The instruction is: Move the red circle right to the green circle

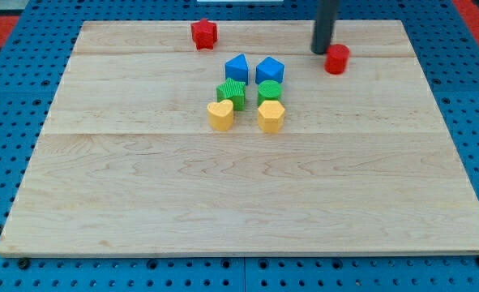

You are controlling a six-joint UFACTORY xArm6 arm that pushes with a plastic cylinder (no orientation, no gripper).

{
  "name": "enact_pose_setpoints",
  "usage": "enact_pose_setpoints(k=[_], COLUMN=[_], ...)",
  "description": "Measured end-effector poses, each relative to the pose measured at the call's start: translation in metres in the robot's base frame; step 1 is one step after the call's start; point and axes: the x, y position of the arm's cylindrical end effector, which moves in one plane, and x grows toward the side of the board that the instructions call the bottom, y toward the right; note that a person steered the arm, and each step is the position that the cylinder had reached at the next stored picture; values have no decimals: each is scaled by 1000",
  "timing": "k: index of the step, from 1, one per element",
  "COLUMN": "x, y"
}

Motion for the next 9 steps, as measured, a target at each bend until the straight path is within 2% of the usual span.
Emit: enact_pose_setpoints(k=[2,3,5,6,7,8,9], x=[-10,7,32,48,34,56,63], y=[37,54,-6,-10,22,63,43])
